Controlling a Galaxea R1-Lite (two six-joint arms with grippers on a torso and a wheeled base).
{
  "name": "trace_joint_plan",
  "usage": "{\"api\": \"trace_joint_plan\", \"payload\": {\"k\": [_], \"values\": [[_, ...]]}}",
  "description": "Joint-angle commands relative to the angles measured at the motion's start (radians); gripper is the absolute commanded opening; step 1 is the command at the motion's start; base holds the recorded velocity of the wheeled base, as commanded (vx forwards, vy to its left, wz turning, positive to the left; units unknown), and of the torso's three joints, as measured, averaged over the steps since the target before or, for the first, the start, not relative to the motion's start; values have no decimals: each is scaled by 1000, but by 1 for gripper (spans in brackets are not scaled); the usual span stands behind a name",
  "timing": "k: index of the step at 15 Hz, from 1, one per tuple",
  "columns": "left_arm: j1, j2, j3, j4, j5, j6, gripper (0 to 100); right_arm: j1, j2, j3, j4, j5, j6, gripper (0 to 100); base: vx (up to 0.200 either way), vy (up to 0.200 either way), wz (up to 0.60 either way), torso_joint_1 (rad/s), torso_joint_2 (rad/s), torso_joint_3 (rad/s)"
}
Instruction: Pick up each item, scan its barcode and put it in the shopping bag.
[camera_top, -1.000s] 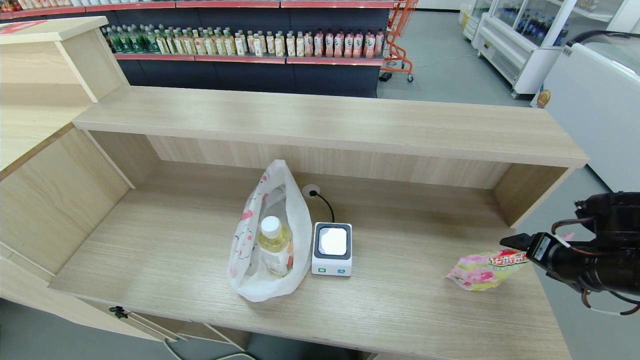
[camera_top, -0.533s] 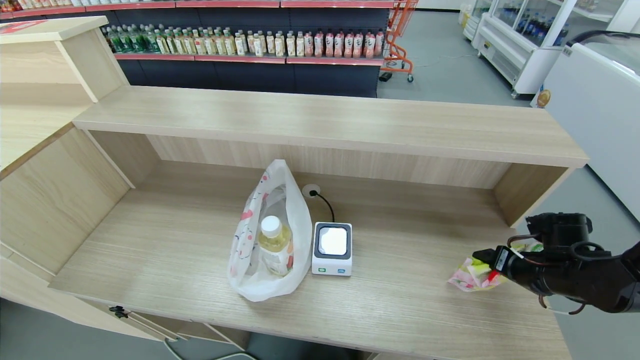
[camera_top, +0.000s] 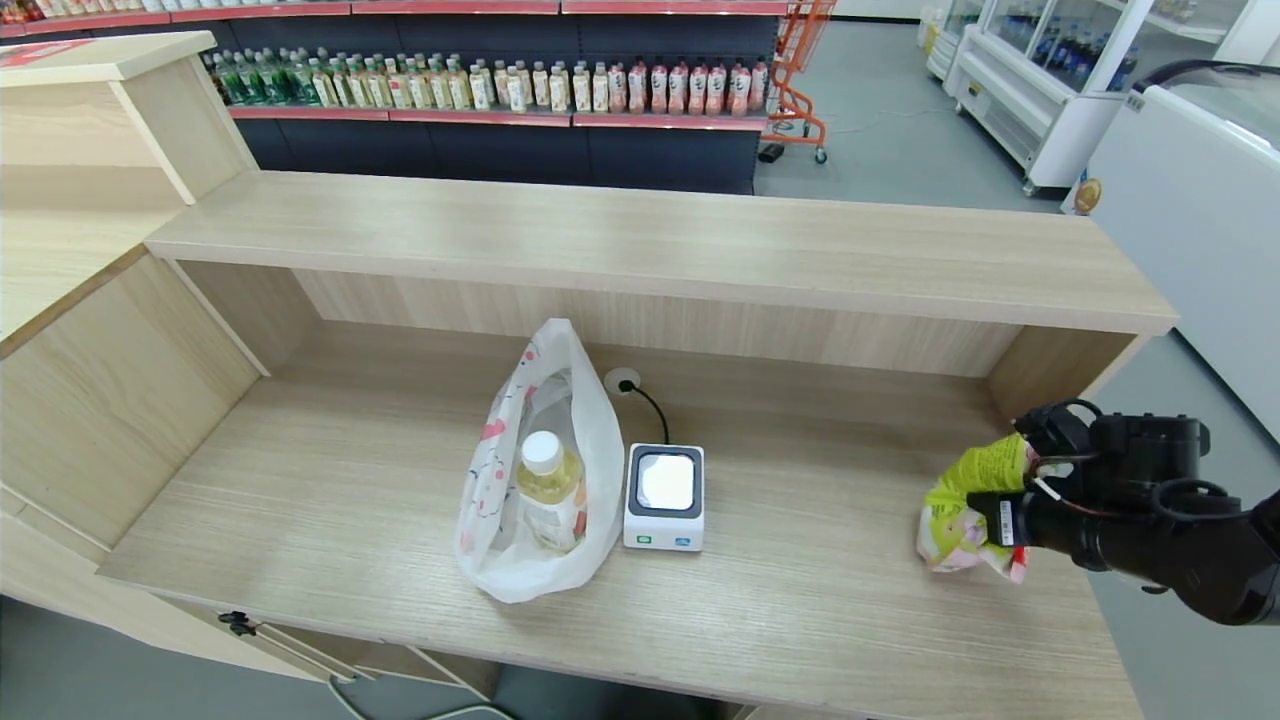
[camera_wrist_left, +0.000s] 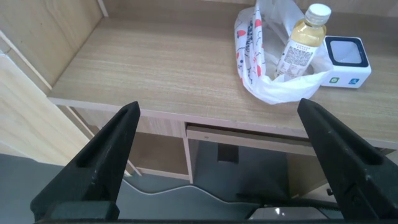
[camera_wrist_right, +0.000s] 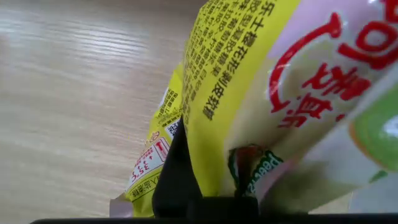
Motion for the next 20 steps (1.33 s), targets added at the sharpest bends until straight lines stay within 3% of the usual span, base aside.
{"api": "trace_joint_plan", "payload": {"k": [1,5,6,8,11,17,20], "values": [[0,0,0,0,0,0,100,30,-131,6,-27,175,-97,0,0,0,0,0,0,0],[-1,0,0,0,0,0,100,31,-213,20,-82,905,-280,0,0,0,0,0,0,0],[0,0,0,0,0,0,100,30,-213,21,-91,985,-306,0,0,0,0,0,0,0],[0,0,0,0,0,0,100,48,-217,37,-97,1130,-481,0,0,0,0,0,0,0],[0,0,0,0,0,0,100,85,-219,38,-93,1192,-714,0,0,0,0,0,0,0],[0,0,0,0,0,0,100,224,-200,7,-93,1213,-1004,0,0,0,0,0,0,0],[0,0,0,0,0,0,100,229,-208,3,-90,1209,-1044,0,0,0,0,0,0,0]]}}
